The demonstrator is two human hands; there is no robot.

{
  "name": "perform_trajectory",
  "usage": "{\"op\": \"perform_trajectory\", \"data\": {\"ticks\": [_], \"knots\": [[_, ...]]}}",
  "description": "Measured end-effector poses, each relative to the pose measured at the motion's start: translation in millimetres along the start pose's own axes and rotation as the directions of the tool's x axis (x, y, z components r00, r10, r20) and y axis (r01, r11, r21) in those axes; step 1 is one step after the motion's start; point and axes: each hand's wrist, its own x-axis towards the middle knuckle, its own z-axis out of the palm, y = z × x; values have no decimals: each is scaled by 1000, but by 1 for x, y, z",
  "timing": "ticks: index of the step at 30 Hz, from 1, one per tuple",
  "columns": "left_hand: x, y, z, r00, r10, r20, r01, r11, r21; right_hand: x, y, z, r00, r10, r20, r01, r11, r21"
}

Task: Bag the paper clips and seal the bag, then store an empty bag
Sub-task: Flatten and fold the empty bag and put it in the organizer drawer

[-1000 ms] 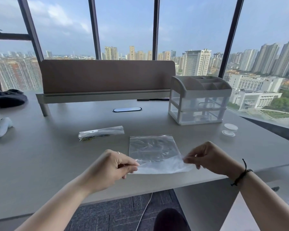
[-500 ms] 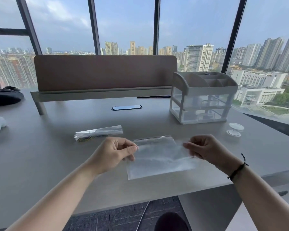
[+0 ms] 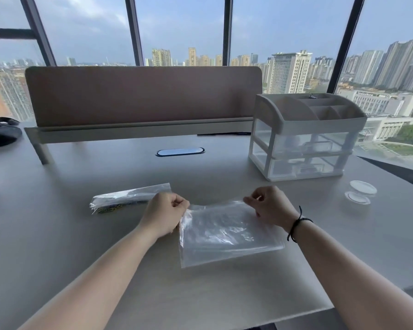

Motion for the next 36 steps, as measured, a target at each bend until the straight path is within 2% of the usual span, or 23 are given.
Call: {"op": "perform_trajectory", "data": {"ticks": [3, 6, 9, 11, 13, 15, 17, 20, 23, 25, 28, 29, 31, 32, 34, 36], "knots": [[-1, -6, 5, 995, 96, -13, -94, 990, 107, 0, 1, 8, 999, -49, -22, 46, 991, -124], [-4, -11, 6, 989, 139, -48, -129, 976, 176, -3, 2, 14, 996, -68, -52, 55, 974, -218], [-11, -9, 2, 959, 264, -101, -202, 890, 409, -6, 2, 19, 990, -105, -95, 73, 953, -293], [-21, 0, -1, 905, 423, -42, -354, 805, 477, -7, 0, 21, 986, -117, -117, 73, 942, -327], [-32, 10, -2, 846, 512, 149, -523, 743, 417, -8, -3, 21, 984, -115, -134, 62, 933, -354], [-43, 16, 2, 799, 488, 351, -594, 734, 330, -9, -5, 21, 985, -105, -136, 49, 930, -363], [-48, 14, 9, 768, 440, 466, -603, 742, 292, -11, -5, 20, 985, -98, -140, 41, 931, -363], [-47, 7, 17, 742, 351, 572, -585, 756, 295, -12, -4, 18, 984, -97, -149, 33, 924, -382], [-44, 5, 19, 729, 302, 615, -578, 752, 316, -16, -3, 17, 977, -119, -174, 35, 905, -423], [-44, 6, 19, 722, 278, 633, -583, 738, 340, -23, -6, 13, 944, -210, -254, 81, 896, -437], [-43, 5, 20, 702, 247, 668, -605, 702, 376, -43, -18, 6, 830, -450, -330, 227, 813, -537], [-43, 5, 20, 696, 246, 675, -616, 688, 384, -52, -23, 6, 803, -528, -276, 317, 771, -552], [-42, 4, 21, 690, 246, 680, -634, 660, 404, -70, -31, 13, 803, -596, -33, 497, 698, -516], [-41, 5, 22, 693, 244, 679, -637, 648, 417, -77, -34, 18, 824, -557, 108, 538, 706, -461], [-42, 6, 23, 700, 243, 671, -637, 636, 435, -84, -31, 28, 862, -385, 329, 489, 802, -343], [-43, 8, 23, 707, 227, 670, -618, 659, 429, -83, -27, 30, 866, -251, 433, 409, 854, -322]]}}
